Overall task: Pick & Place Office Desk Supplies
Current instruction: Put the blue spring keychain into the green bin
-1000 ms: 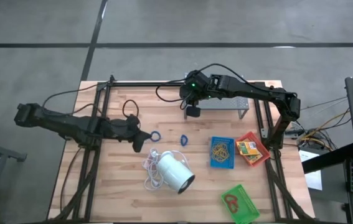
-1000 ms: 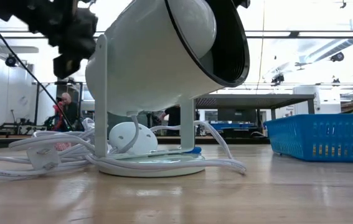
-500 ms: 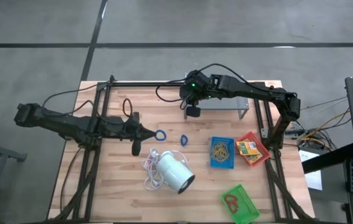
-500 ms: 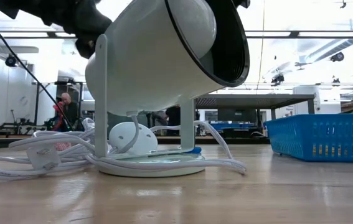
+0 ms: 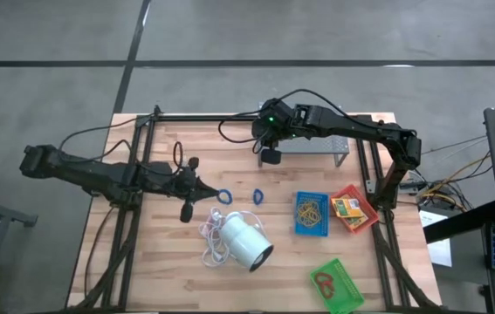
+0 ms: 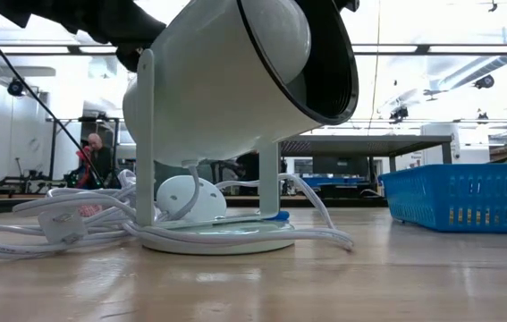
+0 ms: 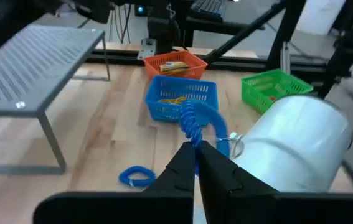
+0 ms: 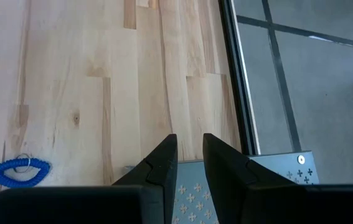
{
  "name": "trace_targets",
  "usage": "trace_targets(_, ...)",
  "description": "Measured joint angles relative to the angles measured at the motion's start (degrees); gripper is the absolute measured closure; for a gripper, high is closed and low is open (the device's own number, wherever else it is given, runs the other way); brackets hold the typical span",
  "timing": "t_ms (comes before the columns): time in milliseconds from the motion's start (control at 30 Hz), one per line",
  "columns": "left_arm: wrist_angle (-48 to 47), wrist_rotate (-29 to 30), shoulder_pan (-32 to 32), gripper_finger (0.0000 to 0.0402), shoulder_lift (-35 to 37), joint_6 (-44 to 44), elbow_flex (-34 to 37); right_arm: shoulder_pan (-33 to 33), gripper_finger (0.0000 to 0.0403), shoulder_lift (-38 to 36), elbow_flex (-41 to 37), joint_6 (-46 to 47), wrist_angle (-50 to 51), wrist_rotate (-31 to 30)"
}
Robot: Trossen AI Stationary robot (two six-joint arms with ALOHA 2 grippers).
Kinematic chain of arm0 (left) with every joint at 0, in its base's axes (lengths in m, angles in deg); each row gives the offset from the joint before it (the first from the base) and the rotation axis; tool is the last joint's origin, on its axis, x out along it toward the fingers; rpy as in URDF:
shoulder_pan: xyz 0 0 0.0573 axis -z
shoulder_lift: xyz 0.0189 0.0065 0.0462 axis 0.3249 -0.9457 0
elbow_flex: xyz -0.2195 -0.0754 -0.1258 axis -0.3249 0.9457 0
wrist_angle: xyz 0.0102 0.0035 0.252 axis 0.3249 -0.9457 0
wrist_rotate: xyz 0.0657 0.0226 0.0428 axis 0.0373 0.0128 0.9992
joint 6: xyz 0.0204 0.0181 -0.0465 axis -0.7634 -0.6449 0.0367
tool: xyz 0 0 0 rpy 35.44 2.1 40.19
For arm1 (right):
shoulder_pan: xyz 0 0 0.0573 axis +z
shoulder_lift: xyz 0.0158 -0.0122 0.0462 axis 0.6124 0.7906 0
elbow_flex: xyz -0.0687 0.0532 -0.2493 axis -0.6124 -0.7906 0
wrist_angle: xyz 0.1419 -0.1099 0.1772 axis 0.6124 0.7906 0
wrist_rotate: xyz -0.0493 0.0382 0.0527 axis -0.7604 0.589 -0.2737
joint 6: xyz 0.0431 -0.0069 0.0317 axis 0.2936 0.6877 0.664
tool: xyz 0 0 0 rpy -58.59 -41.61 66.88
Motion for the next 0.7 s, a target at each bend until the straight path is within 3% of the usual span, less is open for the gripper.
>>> trace_targets(200, 0.3, 0.0, 0.0, 0.0394, 0.0, -10.4, 0.0, 0.0, 0.0330, 0.0, 0.0, 0.0, -0.2, 0.0)
trace_targets(700, 5.9, -0.2, 0.0, 0.0394, 0.0, -16.2, 0.0, 0.1, 0.0330, 0.0, 0.0, 2.4, -5.4, 0.1)
